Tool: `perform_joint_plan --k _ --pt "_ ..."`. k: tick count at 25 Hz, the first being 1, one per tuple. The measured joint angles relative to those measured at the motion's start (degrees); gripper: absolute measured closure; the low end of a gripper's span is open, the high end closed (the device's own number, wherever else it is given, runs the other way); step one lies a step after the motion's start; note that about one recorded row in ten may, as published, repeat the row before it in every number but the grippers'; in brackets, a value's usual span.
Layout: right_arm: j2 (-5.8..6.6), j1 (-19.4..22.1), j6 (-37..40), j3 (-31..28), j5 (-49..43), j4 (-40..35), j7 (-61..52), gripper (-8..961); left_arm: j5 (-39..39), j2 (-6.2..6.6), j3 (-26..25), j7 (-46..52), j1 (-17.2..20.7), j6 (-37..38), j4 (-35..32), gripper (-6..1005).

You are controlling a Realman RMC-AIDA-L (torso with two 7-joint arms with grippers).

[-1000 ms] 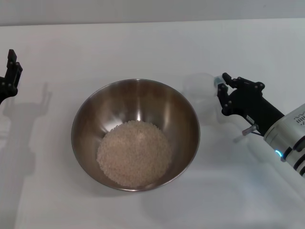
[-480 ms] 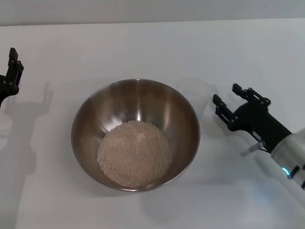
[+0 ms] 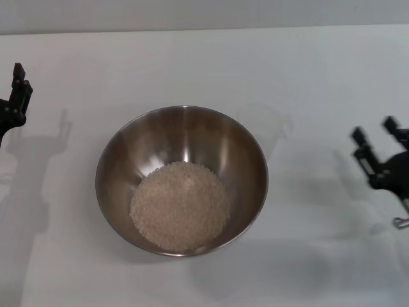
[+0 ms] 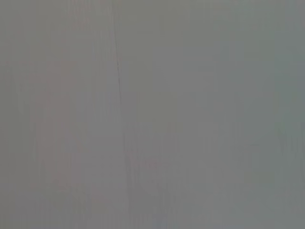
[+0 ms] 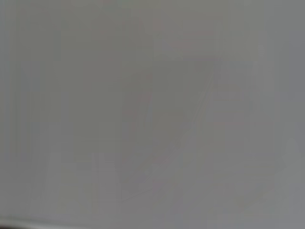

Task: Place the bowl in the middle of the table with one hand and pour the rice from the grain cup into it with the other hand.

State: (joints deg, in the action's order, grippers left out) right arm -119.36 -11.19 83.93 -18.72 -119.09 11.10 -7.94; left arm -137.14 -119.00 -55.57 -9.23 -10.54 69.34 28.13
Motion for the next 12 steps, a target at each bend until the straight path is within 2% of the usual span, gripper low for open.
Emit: perform_joint_plan --k 7,12 --pt "-0.08 7.02 9.19 -9.71 0.68 0.12 -0.58 265 -0.03 -0.02 0.02 0.0 -0.01 0.0 -0.45 265" --pt "-0.29 9.55 12.23 -13.98 1.77 0.11 -0.21 166 0.03 -0.08 -0.4 0.0 0.16 0.0 -0.52 264"
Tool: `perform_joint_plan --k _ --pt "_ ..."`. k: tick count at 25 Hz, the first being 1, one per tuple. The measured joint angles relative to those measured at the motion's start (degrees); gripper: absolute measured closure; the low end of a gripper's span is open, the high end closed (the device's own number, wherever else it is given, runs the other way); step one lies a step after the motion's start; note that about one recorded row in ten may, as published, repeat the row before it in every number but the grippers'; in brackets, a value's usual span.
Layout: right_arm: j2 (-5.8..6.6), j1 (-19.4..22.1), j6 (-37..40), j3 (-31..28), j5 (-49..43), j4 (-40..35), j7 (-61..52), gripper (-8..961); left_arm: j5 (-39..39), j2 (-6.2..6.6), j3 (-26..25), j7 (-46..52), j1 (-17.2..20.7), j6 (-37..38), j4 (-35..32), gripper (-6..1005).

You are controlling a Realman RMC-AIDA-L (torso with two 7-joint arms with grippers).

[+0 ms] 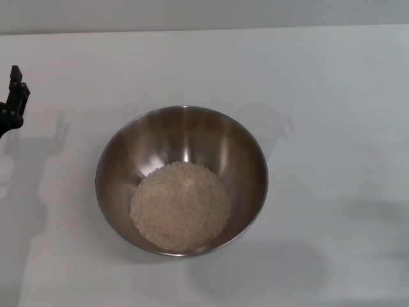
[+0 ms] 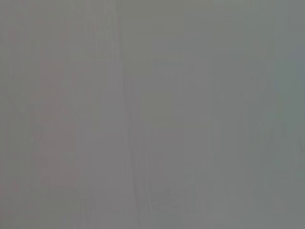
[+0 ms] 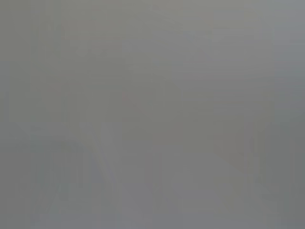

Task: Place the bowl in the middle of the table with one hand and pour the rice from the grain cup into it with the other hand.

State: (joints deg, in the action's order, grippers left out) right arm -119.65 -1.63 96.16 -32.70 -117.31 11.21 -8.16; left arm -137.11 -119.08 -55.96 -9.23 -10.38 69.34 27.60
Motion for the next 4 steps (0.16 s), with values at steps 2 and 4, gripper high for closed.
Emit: perform_joint_plan --k 2,4 --pt "-0.05 0.34 0.02 -0.28 0.76 -0.02 0.0 114 0.31 0.03 -0.04 0.0 0.16 0.0 -0.08 264" --pt "-0.06 0.6 0.01 -0.26 1.41 0.06 0.0 114 1.43 0.06 0.06 0.0 0.25 0.0 -0.38 264"
